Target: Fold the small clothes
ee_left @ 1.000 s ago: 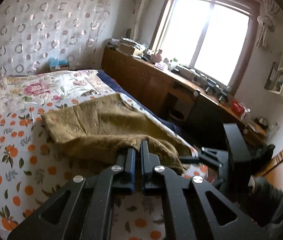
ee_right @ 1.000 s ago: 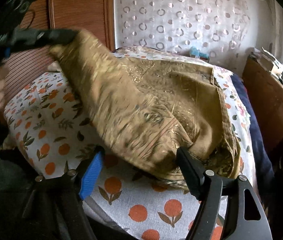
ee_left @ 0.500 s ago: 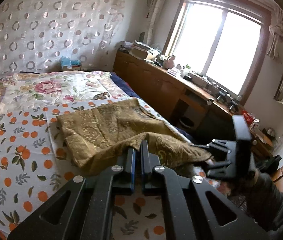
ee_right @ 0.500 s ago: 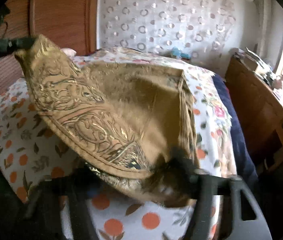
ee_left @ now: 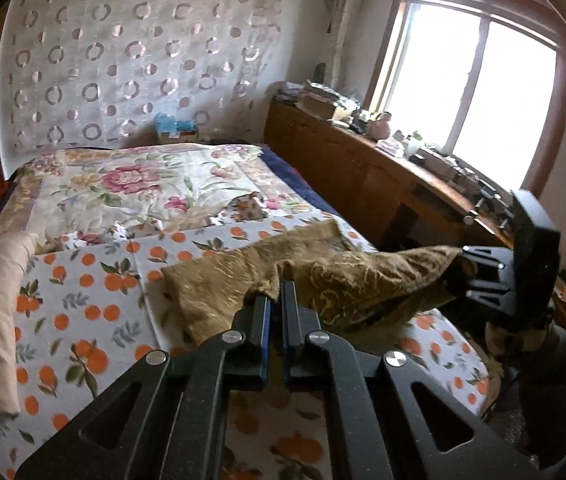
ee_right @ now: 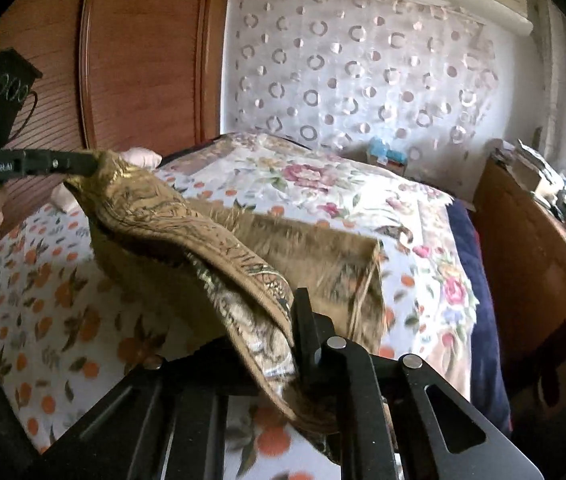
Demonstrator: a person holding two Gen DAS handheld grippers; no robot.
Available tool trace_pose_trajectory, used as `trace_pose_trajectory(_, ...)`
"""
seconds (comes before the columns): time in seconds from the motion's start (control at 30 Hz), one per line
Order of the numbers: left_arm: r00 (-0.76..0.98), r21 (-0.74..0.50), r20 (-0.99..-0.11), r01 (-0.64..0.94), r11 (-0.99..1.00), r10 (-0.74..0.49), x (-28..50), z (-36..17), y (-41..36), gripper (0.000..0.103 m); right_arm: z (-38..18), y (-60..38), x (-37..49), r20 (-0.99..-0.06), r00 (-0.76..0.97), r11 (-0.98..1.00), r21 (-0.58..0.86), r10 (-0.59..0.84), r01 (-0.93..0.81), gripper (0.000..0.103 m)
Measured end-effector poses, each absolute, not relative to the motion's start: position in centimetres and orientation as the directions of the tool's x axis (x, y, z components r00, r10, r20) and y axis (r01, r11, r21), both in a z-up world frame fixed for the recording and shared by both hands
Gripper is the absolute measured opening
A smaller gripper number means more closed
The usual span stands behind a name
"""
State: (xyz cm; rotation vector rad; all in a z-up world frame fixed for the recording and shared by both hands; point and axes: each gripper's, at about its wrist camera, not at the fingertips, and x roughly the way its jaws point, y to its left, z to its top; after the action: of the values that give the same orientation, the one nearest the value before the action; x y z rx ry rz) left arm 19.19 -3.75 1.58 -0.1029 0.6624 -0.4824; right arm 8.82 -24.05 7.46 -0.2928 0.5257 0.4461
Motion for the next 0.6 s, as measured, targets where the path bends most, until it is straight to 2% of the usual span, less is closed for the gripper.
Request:
trace_pose_trajectory(0.27, 0.673, -0.226, -0.625, 0.329, 0.917, -0.396, 24.0, -1.0, -2.5, 0.005, 6.8, -23.8, 14.9, -0.557, 0.743, 0.841, -0.137, 0.372, -0.524, 0.010)
trace_pose_trajectory(0.5, 0.614, -0.248, -0.687, 0.303, 0.920, -0.387, 26.5, -3.7, -1.8, 0.008, 5.0, -23.3, 19.4, -0.617, 0.690, 0.826, -0.112, 0.379, -0.553, 0.010)
trace_pose_trajectory(0.6, 0.597, -0.243, -0.705, 0.306, 0.921, -0.384, 27.0, -4.2, -1.6, 0.022, 4.9, -23.0, 20.9, -0.634, 0.673, 0.827, -0.093, 0.381, -0.555, 0.010)
